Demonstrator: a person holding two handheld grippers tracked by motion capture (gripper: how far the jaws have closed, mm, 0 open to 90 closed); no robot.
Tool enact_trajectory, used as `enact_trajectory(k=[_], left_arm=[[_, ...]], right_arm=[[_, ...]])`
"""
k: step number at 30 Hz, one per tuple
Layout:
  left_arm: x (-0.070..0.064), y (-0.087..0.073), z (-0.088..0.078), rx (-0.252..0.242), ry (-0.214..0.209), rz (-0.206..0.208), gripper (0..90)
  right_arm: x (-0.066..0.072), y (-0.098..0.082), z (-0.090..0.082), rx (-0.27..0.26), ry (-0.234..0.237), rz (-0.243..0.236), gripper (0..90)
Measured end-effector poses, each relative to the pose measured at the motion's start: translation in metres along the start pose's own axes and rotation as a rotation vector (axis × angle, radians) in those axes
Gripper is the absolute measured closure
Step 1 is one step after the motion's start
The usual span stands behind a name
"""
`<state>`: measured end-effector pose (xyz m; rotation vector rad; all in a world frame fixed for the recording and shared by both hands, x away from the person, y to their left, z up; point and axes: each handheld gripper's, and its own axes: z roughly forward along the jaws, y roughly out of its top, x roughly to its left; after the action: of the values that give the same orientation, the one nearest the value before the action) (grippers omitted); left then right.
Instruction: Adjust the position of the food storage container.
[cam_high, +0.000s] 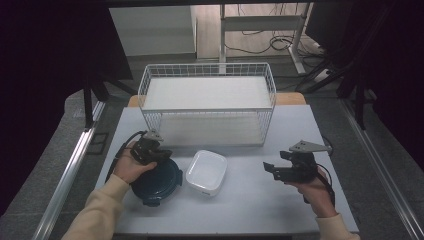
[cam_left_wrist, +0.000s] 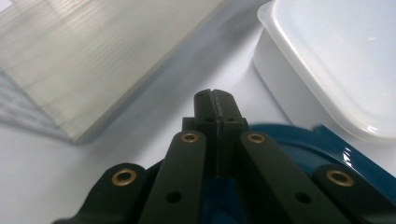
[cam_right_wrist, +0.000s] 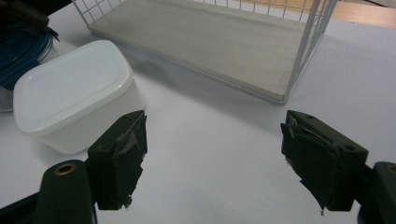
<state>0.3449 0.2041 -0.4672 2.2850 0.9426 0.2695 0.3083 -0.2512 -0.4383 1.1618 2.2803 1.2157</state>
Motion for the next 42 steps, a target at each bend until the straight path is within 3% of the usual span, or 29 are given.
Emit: enact_trajectory(k=[4, 5, 6, 7, 12, 18, 22, 28, 33, 38, 42], left_arm=[[0.000, 0.009, 0.023, 0.070, 0.055, 0.041, 90.0], [0.003, 0.011, 0.025, 0.092, 0.061, 0.058, 90.0], [0.004, 0.011, 0.028, 0.095, 0.047, 0.046, 90.0], [0.007, 0.013, 0.028, 0.115, 0.027, 0.045, 90.0], [0.007, 0.012, 0.026, 0.135, 0.017, 0.027, 90.0], [0.005, 0.003, 0.017, 0.164, 0.022, 0.039, 90.0], [0.005, -0.010, 0.009, 0.139, 0.003, -0.003, 90.0], [0.003, -0.019, 0.004, 0.117, -0.024, -0.026, 90.0], [-0.002, -0.020, 0.002, 0.136, -0.029, -0.012, 90.0], [-0.006, -0.024, 0.000, 0.128, -0.064, -0.016, 90.0], [-0.009, -0.025, 0.000, 0.119, -0.048, 0.001, 90.0]], right_arm=[[0.001, 0.000, 0.001, 0.000, 0.003, -0.004, 22.2], [0.000, 0.000, 0.001, 0.000, 0.004, -0.002, 22.2], [-0.001, 0.000, 0.001, 0.001, 0.003, 0.000, 22.2], [-0.001, -0.001, 0.000, 0.004, 0.001, 0.004, 22.2], [-0.004, -0.002, -0.001, 0.002, -0.001, 0.007, 22.2], [-0.002, -0.001, -0.002, -0.001, 0.000, 0.002, 22.2], [0.000, -0.001, 0.000, 0.004, 0.002, 0.000, 22.2], [0.001, -0.001, 0.001, 0.008, 0.006, -0.002, 22.2], [0.002, -0.002, 0.001, 0.011, 0.007, -0.001, 22.2], [0.002, -0.002, 0.002, 0.012, 0.008, 0.000, 22.2], [0.002, -0.002, 0.003, 0.015, 0.009, 0.000, 22.1]])
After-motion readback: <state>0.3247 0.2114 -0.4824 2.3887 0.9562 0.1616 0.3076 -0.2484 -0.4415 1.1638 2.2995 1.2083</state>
